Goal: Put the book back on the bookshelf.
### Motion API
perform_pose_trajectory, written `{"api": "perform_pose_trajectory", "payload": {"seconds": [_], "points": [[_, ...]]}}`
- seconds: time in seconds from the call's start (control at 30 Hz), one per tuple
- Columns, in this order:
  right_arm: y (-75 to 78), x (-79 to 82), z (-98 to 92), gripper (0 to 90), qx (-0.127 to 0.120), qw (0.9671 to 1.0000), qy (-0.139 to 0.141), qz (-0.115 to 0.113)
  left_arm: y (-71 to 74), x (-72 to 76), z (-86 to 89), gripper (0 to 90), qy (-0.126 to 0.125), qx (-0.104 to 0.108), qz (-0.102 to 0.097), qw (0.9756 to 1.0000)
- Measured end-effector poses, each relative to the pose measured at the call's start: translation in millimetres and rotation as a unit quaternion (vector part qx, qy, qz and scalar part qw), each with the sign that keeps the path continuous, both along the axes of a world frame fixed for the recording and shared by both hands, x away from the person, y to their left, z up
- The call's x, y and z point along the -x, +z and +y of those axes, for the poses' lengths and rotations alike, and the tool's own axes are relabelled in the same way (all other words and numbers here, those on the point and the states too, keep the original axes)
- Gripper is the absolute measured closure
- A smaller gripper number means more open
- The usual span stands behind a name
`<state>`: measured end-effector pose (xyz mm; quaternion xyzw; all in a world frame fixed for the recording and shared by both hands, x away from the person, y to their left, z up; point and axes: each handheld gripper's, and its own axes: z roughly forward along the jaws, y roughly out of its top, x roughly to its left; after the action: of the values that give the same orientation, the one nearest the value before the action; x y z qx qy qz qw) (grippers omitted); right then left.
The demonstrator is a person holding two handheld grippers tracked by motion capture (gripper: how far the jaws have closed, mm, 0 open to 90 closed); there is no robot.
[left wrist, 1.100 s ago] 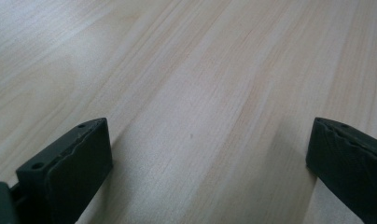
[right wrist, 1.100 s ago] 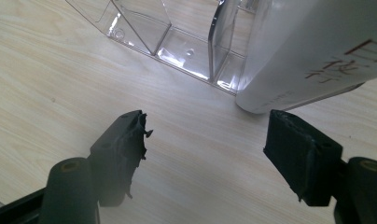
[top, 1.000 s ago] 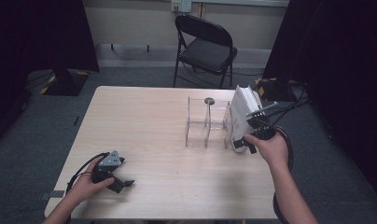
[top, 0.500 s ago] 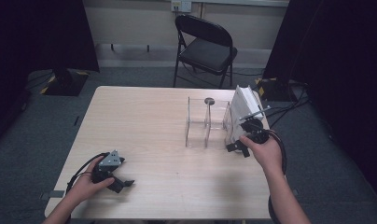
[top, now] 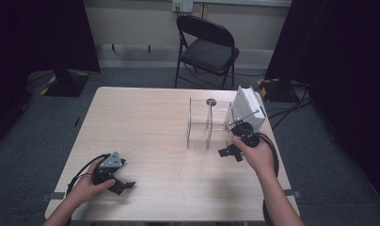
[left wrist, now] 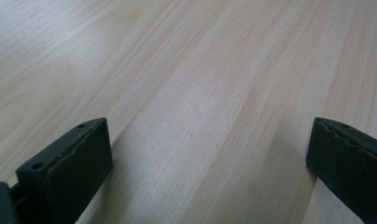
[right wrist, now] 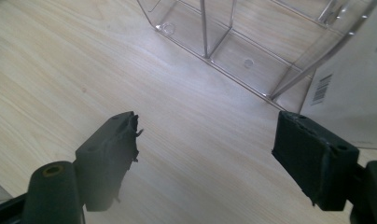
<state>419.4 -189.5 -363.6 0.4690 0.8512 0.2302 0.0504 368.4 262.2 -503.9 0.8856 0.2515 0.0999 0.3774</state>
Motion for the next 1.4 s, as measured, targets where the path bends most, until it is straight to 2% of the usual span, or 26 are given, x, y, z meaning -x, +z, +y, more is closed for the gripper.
{"api": "perform_pose_trajectory", "payload": {"seconds": [0.37,0.7,0.8,0.87,0.97,1.03,1.07,1.1,1.17,1.4], "points": [[-8.7,2.1,16.1,19.7,-0.018,0.9997,0.015,0.002,0.0,0.0,0.0,0.0,0.000,0.000,0.000,1.0000],[-15.0,3.8,29.5,19.7,-0.018,0.9995,0.026,0.005,0.0,0.0,0.1,0.0,0.000,0.000,0.001,1.0000],[-17.3,3.9,32.0,19.7,-0.017,0.9991,0.038,0.002,0.1,-0.1,0.1,0.0,0.000,-0.001,-0.001,1.0000],[-17.8,4.9,34.3,19.7,-0.019,0.9991,0.037,0.009,0.2,-0.1,0.1,0.0,0.000,-0.001,-0.001,1.0000],[-20.9,5.0,36.8,19.7,-0.021,0.9988,0.045,0.002,0.0,0.0,0.0,0.0,0.000,0.000,0.000,1.0000],[-22.0,6.1,40.0,19.7,-0.023,0.9989,0.039,0.010,0.0,0.0,0.0,0.0,0.000,0.000,0.000,1.0000],[-23.8,5.3,39.9,19.7,-0.022,0.9985,0.051,0.004,0.1,0.0,0.1,0.0,0.000,0.000,0.000,1.0000],[-24.1,6.0,41.8,19.7,-0.024,0.9985,0.047,0.010,0.0,0.0,0.0,0.0,0.000,0.000,0.000,1.0000],[-26.4,6.0,43.8,19.7,-0.024,0.9983,0.052,0.003,0.2,0.0,0.2,0.0,0.000,-0.002,-0.001,1.0000],[-34.0,6.6,53.9,19.7,-0.030,0.9977,0.060,0.009,0.0,0.0,0.0,0.0,0.000,0.000,0.000,1.0000]]}}
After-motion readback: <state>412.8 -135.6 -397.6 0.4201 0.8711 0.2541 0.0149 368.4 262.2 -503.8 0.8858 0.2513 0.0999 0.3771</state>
